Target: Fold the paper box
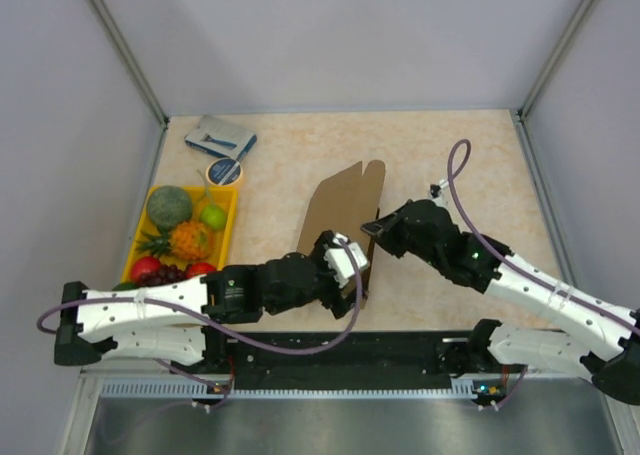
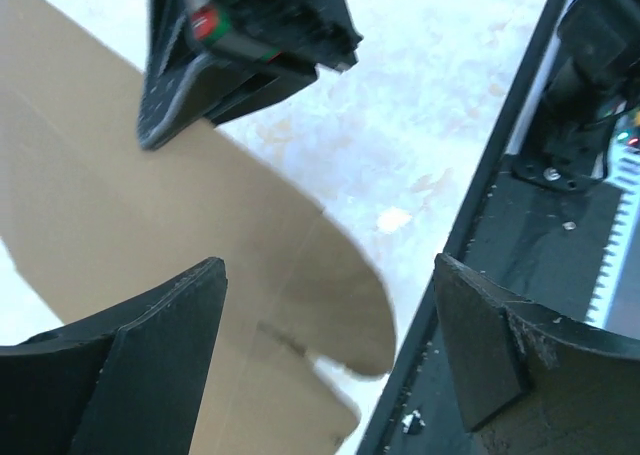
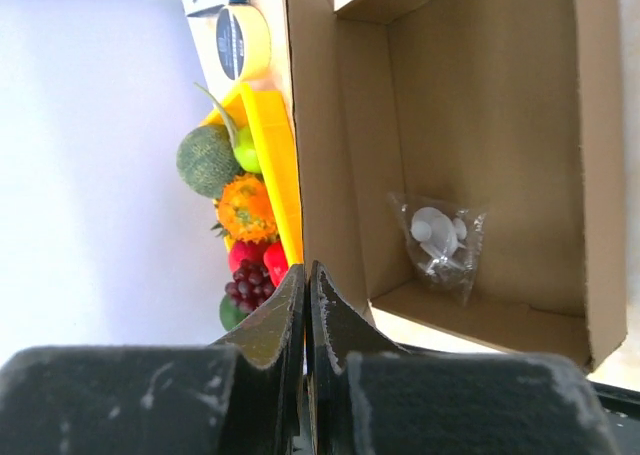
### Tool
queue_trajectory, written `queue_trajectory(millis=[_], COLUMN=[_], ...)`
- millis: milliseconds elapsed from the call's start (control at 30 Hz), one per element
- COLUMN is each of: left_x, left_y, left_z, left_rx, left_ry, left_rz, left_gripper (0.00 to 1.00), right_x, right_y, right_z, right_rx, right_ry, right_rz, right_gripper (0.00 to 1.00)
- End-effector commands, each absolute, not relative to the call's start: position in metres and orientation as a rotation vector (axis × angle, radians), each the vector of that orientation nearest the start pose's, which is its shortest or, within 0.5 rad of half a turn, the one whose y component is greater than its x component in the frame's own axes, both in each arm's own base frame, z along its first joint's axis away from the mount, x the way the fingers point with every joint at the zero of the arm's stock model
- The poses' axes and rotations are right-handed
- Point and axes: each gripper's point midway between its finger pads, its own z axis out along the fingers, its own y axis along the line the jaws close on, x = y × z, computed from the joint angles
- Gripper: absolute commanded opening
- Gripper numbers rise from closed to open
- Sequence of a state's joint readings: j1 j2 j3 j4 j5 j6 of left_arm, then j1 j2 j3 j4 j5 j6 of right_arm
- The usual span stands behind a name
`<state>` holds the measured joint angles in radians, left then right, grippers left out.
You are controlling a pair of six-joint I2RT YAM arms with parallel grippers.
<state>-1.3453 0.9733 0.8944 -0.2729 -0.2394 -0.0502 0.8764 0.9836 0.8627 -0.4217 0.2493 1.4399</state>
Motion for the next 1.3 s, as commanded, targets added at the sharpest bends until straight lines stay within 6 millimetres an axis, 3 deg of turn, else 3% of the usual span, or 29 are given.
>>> queue_trajectory(millis=[0, 200, 267, 367, 500, 567, 600, 633, 733, 767, 800, 833, 867, 900, 933, 1000, 1033, 1067, 1100, 1133, 1167, 1267], left_x=[0.137, 0.156, 0.166, 0.169, 0.167, 0.167, 0.168, 0.169, 0.170, 0.172, 0.173, 0.174, 0.175, 0.176, 0.176, 0.175, 0.171, 0.167, 0.162, 0.153, 0.149, 0.138], left_y=[-0.330, -0.325, -0.315, -0.308, -0.311, -0.311, -0.311, -0.310, -0.304, -0.302, -0.299, -0.297, -0.295, -0.291, -0.289, -0.285, -0.285, -0.284, -0.289, -0.288, -0.285, -0.271], left_z=[0.282, 0.291, 0.292, 0.290, 0.284, 0.282, 0.279, 0.277, 0.267, 0.267, 0.268, 0.266, 0.267, 0.269, 0.268, 0.275, 0.279, 0.290, 0.305, 0.304, 0.315, 0.341], left_rx=[1.016, 0.919, 0.837, 0.810, 0.830, 0.839, 0.840, 0.841, 0.849, 0.851, 0.839, 0.840, 0.837, 0.833, 0.839, 0.822, 0.842, 0.797, 0.788, 0.825, 0.747, 0.663], left_ry=[1.566, 1.561, 1.565, 1.547, 1.523, 1.519, 1.524, 1.528, 1.533, 1.526, 1.525, 1.529, 1.531, 1.532, 1.532, 1.539, 1.557, 1.585, 1.586, 1.614, 1.639, 1.661], left_rz=[-0.439, -0.228, -0.144, -0.059, -0.044, -0.029, -0.012, -0.004, 0.030, 0.036, 0.034, 0.041, 0.045, 0.042, 0.040, -0.008, -0.053, -0.163, -0.263, -0.316, -0.415, -0.579], left_gripper=[0.86, 0.73, 0.66, 0.59, 0.58, 0.55, 0.49, 0.47, 0.42, 0.42, 0.41, 0.40, 0.39, 0.39, 0.38, 0.40, 0.49, 0.55, 0.59, 0.61, 0.67, 0.76], right_x=[0.235, 0.228, 0.225, 0.223, 0.225, 0.226, 0.226, 0.227, 0.233, 0.232, 0.232, 0.242, 0.243, 0.232, 0.246, 0.250, 0.263, 0.258, 0.260, 0.268, 0.267, 0.274], right_y=[0.249, 0.264, 0.268, 0.269, 0.270, 0.272, 0.270, 0.267, 0.243, 0.244, 0.234, 0.220, 0.211, 0.206, 0.183, 0.168, 0.149, 0.157, 0.156, 0.155, 0.149, 0.160], right_z=[0.245, 0.256, 0.258, 0.264, 0.272, 0.276, 0.279, 0.286, 0.295, 0.301, 0.319, 0.322, 0.325, 0.336, 0.334, 0.328, 0.319, 0.313, 0.307, 0.304, 0.294, 0.297], right_rx=[0.968, 0.958, 0.947, 0.952, 0.935, 0.907, 0.879, 0.840, 0.699, 0.520, 0.485, 0.442, 0.272, 0.162, 0.168, 0.053, 0.076, -0.014, -0.044, -0.059, -0.099, -0.200], right_ry=[2.016, 1.994, 1.999, 1.974, 1.960, 1.962, 1.956, 1.945, 1.895, 1.911, 1.859, 1.812, 1.793, 1.775, 1.753, 1.770, 1.810, 1.851, 1.881, 1.922, 1.975, 1.986], right_rz=[0.972, 0.988, 0.994, 0.996, 1.000, 0.995, 0.984, 0.969, 0.877, 0.877, 0.920, 0.899, 0.829, 0.882, 0.805, 0.745, 0.691, 0.753, 0.753, 0.741, 0.739, 0.925], right_gripper=[0.00, 0.00, 0.00, 0.02, 0.09, 0.24, 0.33, 0.55, 0.91, 0.93, 0.95, 0.99, 0.99, 0.99, 0.99, 0.99, 0.99, 0.99, 0.99, 0.99, 0.99, 0.99])
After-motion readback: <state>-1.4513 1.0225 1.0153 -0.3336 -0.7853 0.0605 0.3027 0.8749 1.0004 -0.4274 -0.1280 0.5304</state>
